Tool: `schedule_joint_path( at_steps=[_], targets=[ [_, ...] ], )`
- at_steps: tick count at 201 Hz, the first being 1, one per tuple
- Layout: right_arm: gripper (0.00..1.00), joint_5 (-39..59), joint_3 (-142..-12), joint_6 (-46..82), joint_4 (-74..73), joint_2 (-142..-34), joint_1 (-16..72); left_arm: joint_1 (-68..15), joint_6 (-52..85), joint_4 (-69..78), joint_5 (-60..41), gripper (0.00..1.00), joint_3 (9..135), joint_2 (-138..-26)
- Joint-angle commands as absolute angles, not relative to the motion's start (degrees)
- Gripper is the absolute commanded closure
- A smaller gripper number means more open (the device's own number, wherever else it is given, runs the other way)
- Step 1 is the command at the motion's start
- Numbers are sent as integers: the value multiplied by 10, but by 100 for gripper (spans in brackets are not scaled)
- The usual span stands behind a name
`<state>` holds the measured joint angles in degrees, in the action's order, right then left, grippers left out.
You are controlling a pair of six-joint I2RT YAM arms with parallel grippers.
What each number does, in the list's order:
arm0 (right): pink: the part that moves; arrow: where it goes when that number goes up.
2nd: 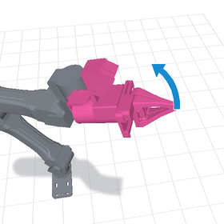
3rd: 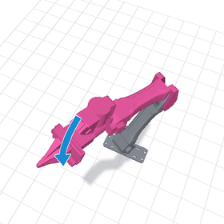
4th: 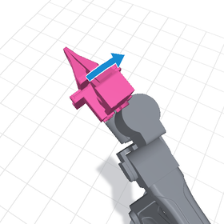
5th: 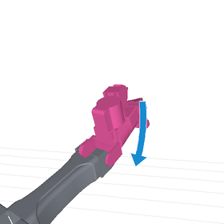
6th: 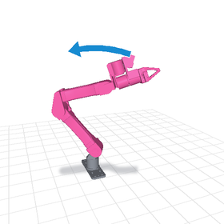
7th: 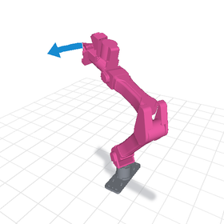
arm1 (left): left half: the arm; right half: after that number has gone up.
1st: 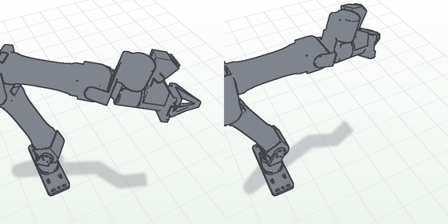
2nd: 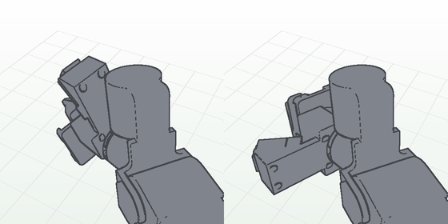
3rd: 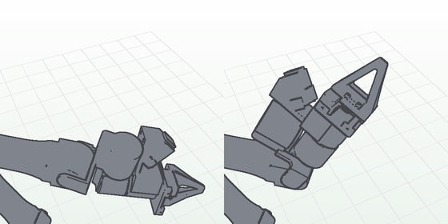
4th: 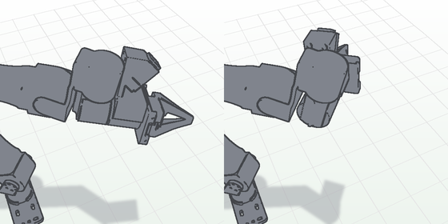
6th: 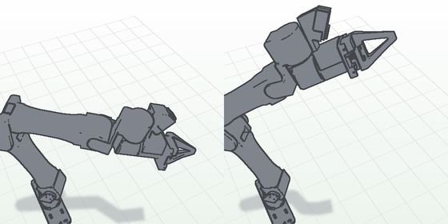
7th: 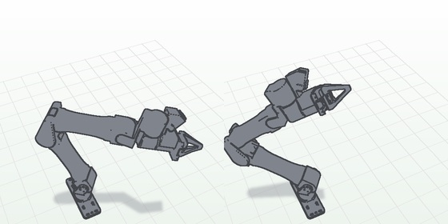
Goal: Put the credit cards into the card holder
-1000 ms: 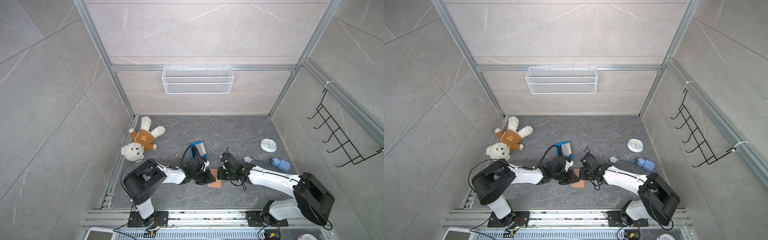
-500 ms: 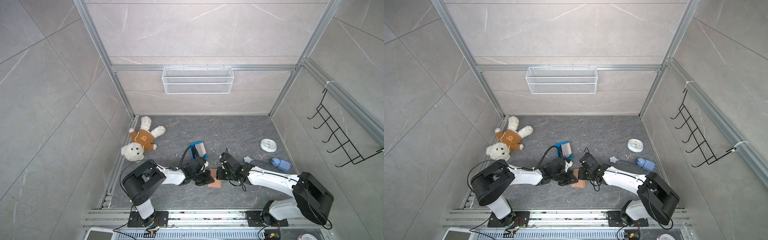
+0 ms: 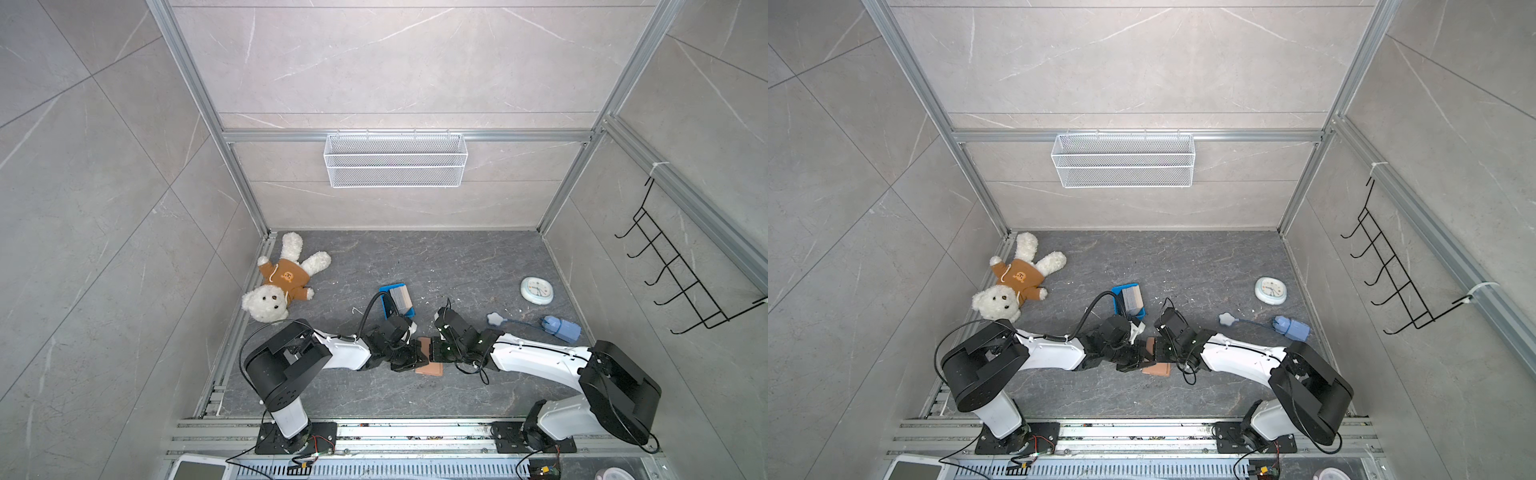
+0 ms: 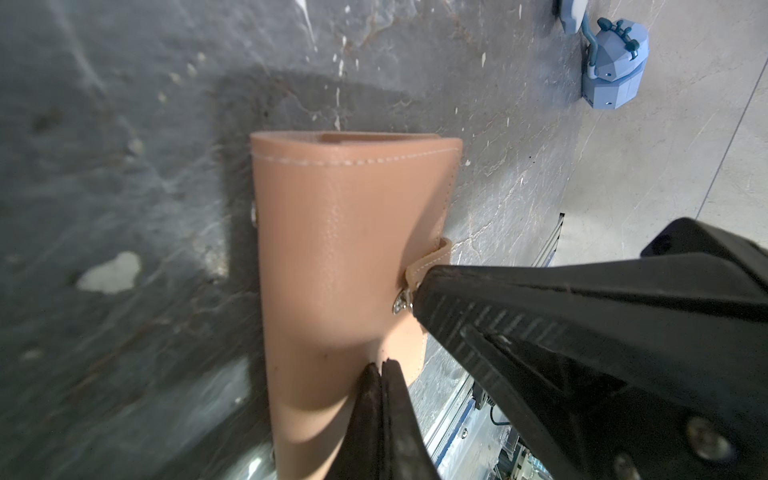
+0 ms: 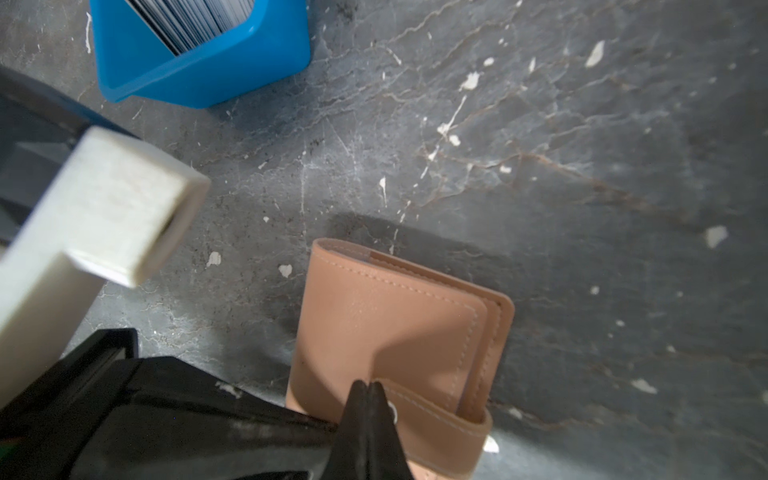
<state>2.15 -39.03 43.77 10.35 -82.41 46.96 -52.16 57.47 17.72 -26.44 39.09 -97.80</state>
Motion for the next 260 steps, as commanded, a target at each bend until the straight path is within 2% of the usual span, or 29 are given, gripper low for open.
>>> schedule_joint_path(
  at_steps=[1, 113, 133, 176, 220, 260],
  targets=[
    [100, 18, -404, 441, 95, -828, 476, -525, 574, 143, -248, 96, 387, -975],
    [100, -14, -402, 447, 99, -867, 488, -525, 575, 147, -249, 97, 387, -976],
    [100, -18, -397, 449, 101, -862, 489, -525, 576, 149, -248, 92, 387, -974],
    [100, -20, -398, 452, 109, -842, 489, -525, 581, 157, -248, 88, 388, -979],
    [88, 0, -424, 448, 119, -831, 490, -525, 584, 158, -246, 84, 387, -979],
    [82, -6, -451, 434, 158, -795, 489, -525, 585, 155, -242, 89, 379, -977]
  ],
)
